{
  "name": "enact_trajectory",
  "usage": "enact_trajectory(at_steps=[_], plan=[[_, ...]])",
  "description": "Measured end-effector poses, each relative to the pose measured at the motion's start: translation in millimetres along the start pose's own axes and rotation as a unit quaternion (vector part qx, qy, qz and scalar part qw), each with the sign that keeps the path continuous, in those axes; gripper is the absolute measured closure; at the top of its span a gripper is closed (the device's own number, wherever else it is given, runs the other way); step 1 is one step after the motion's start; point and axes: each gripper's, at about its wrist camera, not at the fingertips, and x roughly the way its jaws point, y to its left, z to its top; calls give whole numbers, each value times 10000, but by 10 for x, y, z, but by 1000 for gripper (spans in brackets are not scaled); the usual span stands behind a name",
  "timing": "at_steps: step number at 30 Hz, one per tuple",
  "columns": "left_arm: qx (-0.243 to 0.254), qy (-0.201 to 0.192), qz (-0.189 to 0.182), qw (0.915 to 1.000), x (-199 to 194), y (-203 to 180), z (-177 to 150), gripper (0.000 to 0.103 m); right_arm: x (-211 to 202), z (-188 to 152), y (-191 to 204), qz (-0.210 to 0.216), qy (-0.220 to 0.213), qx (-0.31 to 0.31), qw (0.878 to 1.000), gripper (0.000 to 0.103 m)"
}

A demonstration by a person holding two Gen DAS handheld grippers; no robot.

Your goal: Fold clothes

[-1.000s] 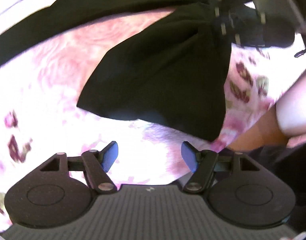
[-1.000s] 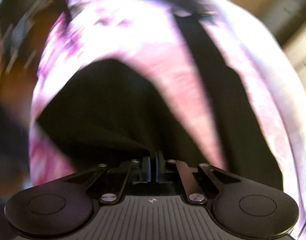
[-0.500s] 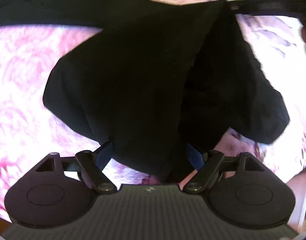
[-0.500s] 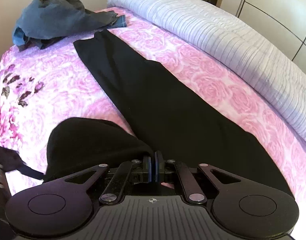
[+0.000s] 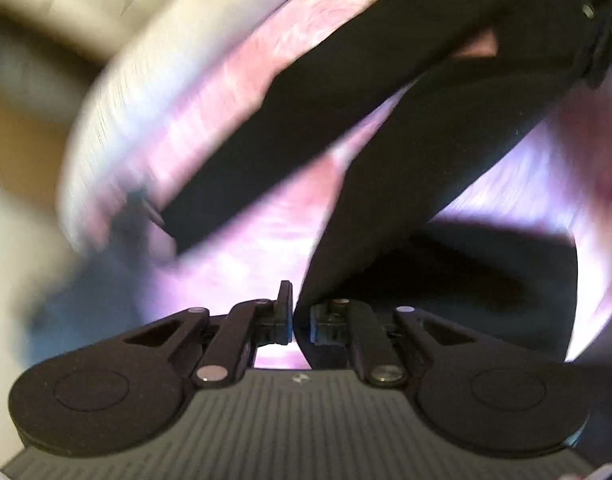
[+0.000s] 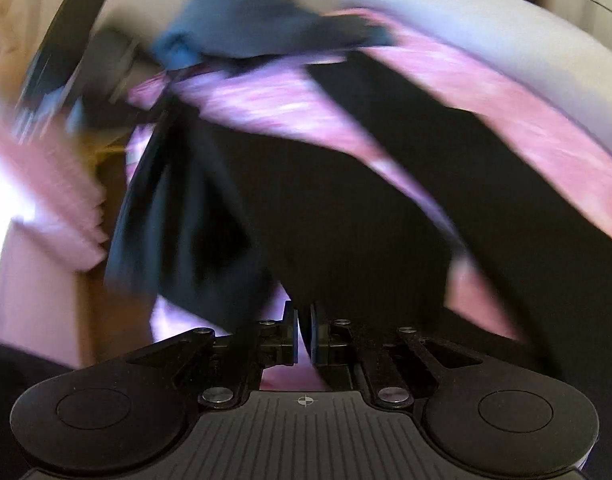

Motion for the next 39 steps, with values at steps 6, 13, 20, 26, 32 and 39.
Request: enact_trajectory(at_steps=[6,13,20,26,32,39], plan=[[1087,519,-297,9923,78,-455,-364,91,513,30,470,208,359,413,9983,89],[1028,790,-1322,9827,196,-1080,-873,72,210,-398,71,-428,702,1677,9824,59],[515,-134,-2105,9762,73,-960,-532,68,-816,-1631,-738,-2559,624,4107,8729,51],[576,-994,-1952,9740,28,-1149,528,61,-1645,-2990,-1508,-3297,-177,6053,7243,50],[838,-1698,-2342,9536,-106,-1802,1938,53,-1722,-3768,-2035,-2648,-699,6355,7219,50],[1327,-2663,-2715,9153,-449,-2485,3162,38,-1667,-4031,-2224,-1408,-1358,6351,7473,51]])
